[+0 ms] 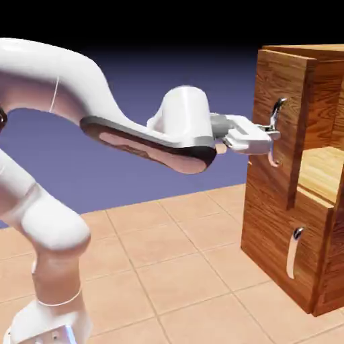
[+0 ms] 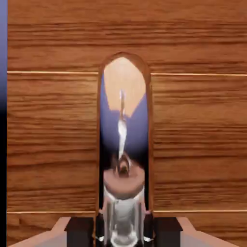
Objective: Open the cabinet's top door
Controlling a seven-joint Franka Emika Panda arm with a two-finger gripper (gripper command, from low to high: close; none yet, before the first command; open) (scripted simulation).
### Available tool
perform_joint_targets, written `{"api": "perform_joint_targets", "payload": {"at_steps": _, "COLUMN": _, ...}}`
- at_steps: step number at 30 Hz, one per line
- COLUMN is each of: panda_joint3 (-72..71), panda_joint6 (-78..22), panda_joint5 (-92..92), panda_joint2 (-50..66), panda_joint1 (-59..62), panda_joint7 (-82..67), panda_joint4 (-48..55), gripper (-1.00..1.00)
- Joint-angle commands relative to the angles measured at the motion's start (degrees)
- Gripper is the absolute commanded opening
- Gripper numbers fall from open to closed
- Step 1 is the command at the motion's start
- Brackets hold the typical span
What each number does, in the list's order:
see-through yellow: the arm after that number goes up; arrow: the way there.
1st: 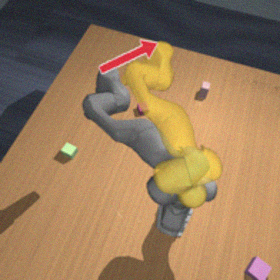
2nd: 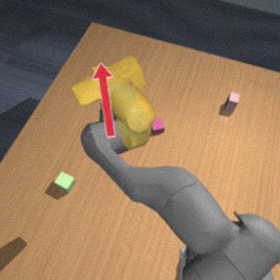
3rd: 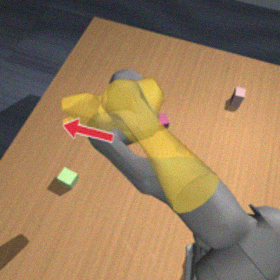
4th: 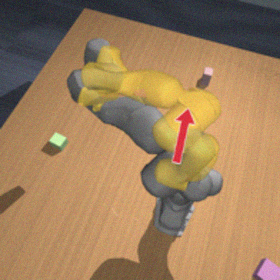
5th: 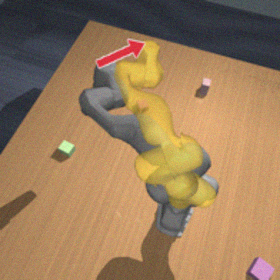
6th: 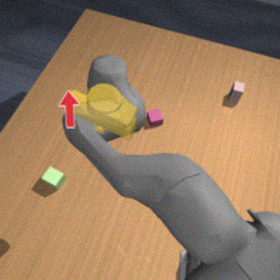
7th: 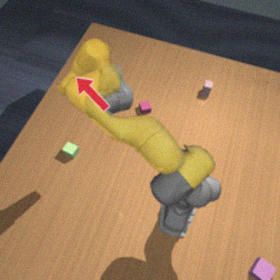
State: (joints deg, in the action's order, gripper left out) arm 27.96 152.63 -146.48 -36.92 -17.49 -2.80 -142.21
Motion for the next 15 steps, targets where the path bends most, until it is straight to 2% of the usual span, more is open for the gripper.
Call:
{"api": "perform_joint_targets", "payload": {"at_steps": 1, "panda_joint3": -1.7, "panda_joint6": -1.1, "panda_joint5": 2.9, "panda_joint2": -0.8, "panda_joint1": 1.2, "panda_joint7": -1.6, "panda_joint4": -1.3, "gripper": -1.0}}
{"api": "perform_joint_targets", "payload": {"at_steps": 15, "panda_joint3": -24.4, "panda_joint6": -23.1, "panda_joint5": 37.8, "panda_joint2": -11.0, "panda_joint1": 7.9, "panda_joint7": -18.1, "panda_joint4": -14.1, "gripper": -1.0}}
